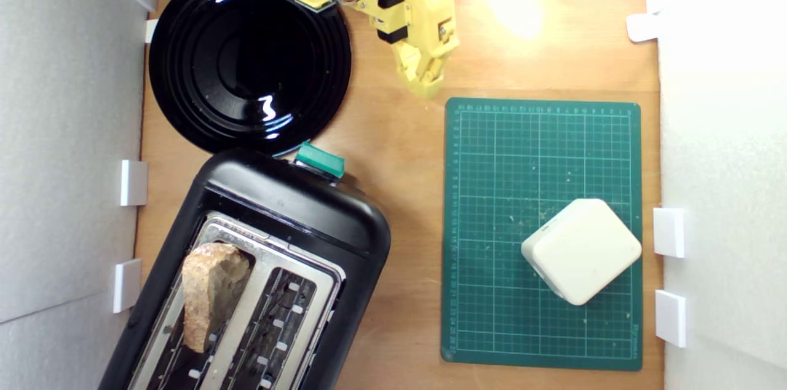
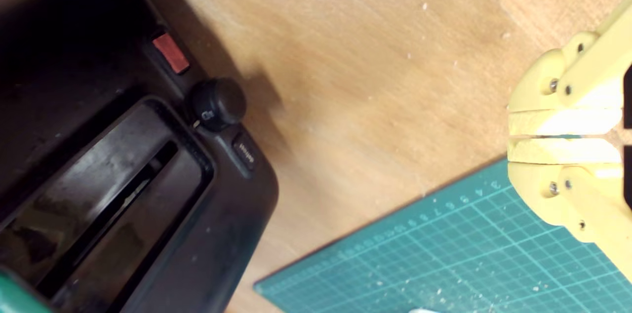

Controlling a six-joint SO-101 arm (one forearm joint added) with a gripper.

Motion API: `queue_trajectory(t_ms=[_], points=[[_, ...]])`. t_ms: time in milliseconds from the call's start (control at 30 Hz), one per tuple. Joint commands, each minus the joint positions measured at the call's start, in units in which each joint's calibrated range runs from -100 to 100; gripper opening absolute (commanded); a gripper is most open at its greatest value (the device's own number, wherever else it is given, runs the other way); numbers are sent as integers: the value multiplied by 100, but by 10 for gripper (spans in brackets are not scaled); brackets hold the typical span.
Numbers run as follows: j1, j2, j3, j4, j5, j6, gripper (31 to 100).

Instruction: Pick bread and place in toaster

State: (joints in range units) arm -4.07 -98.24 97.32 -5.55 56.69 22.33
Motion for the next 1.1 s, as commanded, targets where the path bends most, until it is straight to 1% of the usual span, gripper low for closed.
queue_trajectory(t_ms=[0,500,633,1067], points=[[37,-85,-4,29,13,30,331],[-28,-93,23,29,-47,30,331],[-28,-93,23,29,-379,30,332],[-36,-85,114,20,-354,-2,340]])
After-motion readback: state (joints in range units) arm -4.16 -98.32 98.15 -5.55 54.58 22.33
